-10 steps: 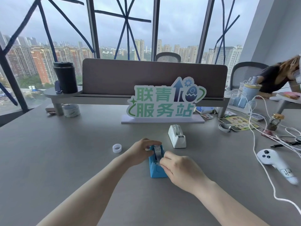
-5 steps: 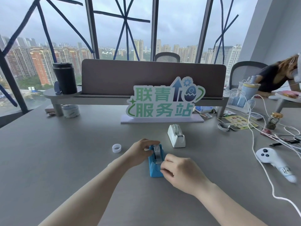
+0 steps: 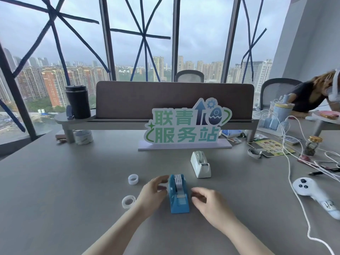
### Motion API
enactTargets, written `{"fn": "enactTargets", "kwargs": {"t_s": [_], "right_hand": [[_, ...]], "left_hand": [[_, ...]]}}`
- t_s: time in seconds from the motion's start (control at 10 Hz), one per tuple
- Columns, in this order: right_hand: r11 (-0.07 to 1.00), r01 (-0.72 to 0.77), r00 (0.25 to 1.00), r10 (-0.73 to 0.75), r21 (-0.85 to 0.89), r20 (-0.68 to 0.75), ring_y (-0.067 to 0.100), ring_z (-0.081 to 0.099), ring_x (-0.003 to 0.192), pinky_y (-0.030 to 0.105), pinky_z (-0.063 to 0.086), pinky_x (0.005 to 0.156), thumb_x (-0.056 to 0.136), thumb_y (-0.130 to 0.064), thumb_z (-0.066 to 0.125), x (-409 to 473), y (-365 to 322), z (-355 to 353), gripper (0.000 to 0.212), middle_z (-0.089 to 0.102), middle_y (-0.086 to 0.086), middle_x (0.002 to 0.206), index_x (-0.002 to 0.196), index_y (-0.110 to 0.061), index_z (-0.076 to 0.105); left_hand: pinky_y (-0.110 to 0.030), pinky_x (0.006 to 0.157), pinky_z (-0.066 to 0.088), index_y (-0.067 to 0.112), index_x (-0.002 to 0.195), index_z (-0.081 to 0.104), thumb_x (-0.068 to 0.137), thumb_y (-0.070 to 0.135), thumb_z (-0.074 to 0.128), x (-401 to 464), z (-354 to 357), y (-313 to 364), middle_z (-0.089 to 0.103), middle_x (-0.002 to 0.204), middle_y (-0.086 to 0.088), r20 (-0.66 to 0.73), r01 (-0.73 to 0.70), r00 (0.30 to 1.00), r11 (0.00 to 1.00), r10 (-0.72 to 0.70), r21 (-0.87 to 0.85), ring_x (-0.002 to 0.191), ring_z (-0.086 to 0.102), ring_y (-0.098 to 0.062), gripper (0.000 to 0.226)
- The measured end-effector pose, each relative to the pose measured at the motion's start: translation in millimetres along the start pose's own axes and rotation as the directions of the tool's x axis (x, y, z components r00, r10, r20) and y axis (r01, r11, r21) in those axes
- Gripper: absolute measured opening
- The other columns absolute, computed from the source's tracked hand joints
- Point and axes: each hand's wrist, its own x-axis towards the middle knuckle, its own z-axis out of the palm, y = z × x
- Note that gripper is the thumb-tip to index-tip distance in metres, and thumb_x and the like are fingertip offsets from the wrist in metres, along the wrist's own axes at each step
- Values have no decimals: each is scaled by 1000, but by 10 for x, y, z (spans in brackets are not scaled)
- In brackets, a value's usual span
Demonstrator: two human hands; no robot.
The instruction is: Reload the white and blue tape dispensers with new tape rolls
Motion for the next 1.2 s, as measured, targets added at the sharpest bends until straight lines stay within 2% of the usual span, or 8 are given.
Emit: {"fn": "enactTargets", "kwargs": {"t_s": [0.1,0.2,0.4,0.5,0.6,0.7,0.9,1.2], "right_hand": [[998,39,996,-43,55,78,-10,63,95,18,50,88,80,-33,69,-15,-52,-1,33,72,-25,103,113,-35,67],[999,48,996,-48,0,75,-9,59,102,5,42,82,76,-36,74,-16,-95,11,45,70,-22,116,120,-35,66],[1000,4,1000,-4,-23,15,5,57,121,12,39,90,80,-34,73,89,-70,125,57,64,-11,131,135,-29,57],[1000,-11,1000,11,17,3,6,55,125,21,43,100,83,-31,70,291,-61,163,57,62,-12,134,137,-28,55],[998,-38,999,38,48,7,7,58,121,22,45,98,87,-26,66,557,-100,169,53,64,-11,132,138,-27,54],[997,-54,998,53,52,13,13,58,121,24,45,96,91,-22,62,809,-120,204,49,64,-8,131,139,-26,53],[994,-92,996,91,62,19,17,54,127,24,41,100,92,-17,61,1048,-81,302,52,59,-4,138,142,-24,49],[994,-72,997,74,87,-28,15,56,126,28,44,104,92,-20,60,979,-32,323,53,59,-4,137,143,-21,47]], "left_hand": [[-20,80,54,33,110,60,62,14,63,-146,-12,-93,70,103,10,141,28,990,994,-13,-102,88,66,4,52],[-32,94,54,40,114,57,59,21,76,-163,-3,-202,69,112,3,168,-7,986,999,2,31,103,67,-7,61],[-9,80,50,21,125,61,66,-4,76,-56,90,-138,70,104,11,48,4,999,997,-8,80,89,67,8,66],[-12,82,51,22,128,60,65,2,76,141,64,-105,71,108,7,15,19,1000,996,-20,89,93,67,2,68],[-32,91,55,23,122,64,62,9,73,377,19,-28,73,104,9,3,21,1000,993,-22,112,93,69,-4,62],[-28,87,53,20,120,65,70,2,72,601,3,-5,72,98,7,-16,38,999,992,-36,118,89,68,-7,54],[-22,82,49,18,130,58,72,-3,70,845,28,-99,69,99,6,-46,95,995,991,-91,91,93,65,-9,62],[-3,71,43,19,136,50,81,-4,60,713,67,-102,64,119,3,-105,74,992,991,-62,113,98,59,-4,60]]}}
